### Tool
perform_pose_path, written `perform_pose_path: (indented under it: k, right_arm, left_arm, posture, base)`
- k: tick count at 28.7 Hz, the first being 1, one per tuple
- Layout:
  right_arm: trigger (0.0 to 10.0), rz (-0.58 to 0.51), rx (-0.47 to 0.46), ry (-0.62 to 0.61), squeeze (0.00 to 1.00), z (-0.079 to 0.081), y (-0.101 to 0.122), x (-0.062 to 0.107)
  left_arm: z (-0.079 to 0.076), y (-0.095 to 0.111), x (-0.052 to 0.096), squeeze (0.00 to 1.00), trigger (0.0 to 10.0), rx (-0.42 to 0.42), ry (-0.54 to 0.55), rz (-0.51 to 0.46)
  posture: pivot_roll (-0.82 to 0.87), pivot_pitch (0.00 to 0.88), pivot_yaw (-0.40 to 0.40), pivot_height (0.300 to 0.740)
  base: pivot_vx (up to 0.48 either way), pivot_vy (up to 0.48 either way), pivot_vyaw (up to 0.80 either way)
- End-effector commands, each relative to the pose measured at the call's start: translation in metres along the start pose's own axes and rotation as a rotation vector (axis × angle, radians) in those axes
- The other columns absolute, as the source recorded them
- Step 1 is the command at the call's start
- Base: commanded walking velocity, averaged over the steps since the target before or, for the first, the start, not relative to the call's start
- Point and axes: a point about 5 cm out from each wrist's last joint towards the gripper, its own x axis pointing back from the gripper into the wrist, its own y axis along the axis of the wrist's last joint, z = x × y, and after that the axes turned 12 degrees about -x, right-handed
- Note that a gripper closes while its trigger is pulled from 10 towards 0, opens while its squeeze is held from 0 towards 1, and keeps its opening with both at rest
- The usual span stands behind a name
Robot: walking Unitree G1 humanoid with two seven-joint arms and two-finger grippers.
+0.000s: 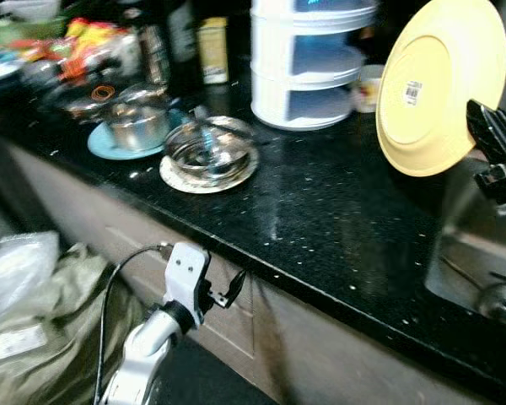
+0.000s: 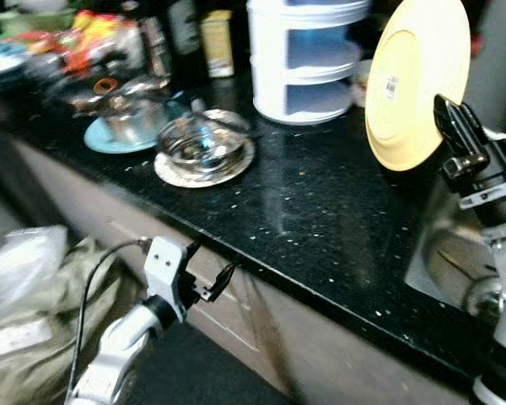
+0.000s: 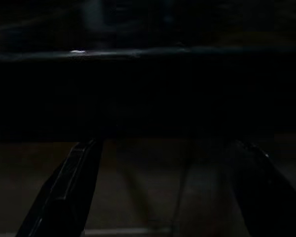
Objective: Kitchen organization
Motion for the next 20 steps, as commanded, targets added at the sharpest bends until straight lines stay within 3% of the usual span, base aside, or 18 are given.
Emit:
perform_pose_path:
  k: [1, 5, 9, 10, 12, 17, 20]
  right_arm:
    - [10.0, 0.000, -0.030, 0.047, 0.00, 0.007, 0.001, -0.001]
    - [10.0, 0.004, -0.047, 0.062, 0.00, 0.009, 0.001, 0.000]
    - [10.0, 0.011, -0.054, 0.061, 0.00, 0.009, -0.001, 0.001]
    - [10.0, 0.021, -0.053, 0.057, 0.00, 0.009, -0.003, 0.000]
    - [10.0, 0.023, -0.052, 0.056, 0.00, 0.009, -0.004, 0.000]
    - [10.0, 0.032, -0.064, 0.066, 0.00, 0.011, -0.005, 0.000]
    - [10.0, 0.035, -0.066, 0.068, 0.00, 0.011, -0.005, 0.000]
  left_arm:
    - [-0.005, 0.011, -0.004, 0.00, 10.0, -0.007, -0.042, -0.049]
    - [-0.010, 0.011, -0.004, 0.00, 10.0, 0.005, -0.080, -0.052]
    - [-0.022, 0.011, -0.002, 0.00, 10.0, 0.043, -0.187, -0.048]
    - [-0.037, 0.012, 0.002, 0.00, 10.0, 0.058, -0.319, -0.043]
    - [-0.040, 0.012, 0.003, 0.00, 10.0, 0.060, -0.349, -0.042]
    - [-0.061, 0.018, 0.016, 0.00, 10.0, 0.157, -0.584, -0.046]
    - [-0.065, 0.019, 0.020, 0.00, 10.0, 0.184, -0.645, -0.038]
  posture:
    - [0.02, 0.000, 0.018, 0.740]
    - [0.02, 0.000, 0.018, 0.740]
    - [0.02, 0.000, 0.018, 0.740]
    - [0.02, 0.000, 0.018, 0.740]
    - [0.02, 0.000, 0.018, 0.740]
    - [0.02, 0.000, 0.016, 0.740]
    - [0.02, 0.000, 0.016, 0.740]
  base:
    - [0.000, 0.000, -0.80]
    - [0.000, 0.000, -0.80]
    - [0.000, 0.000, -0.70]
    - [0.000, 0.000, 0.00]
    - [0.000, 0.000, 0.00]
    - [0.000, 0.000, 0.00]
    - [0.000, 0.000, 0.00]
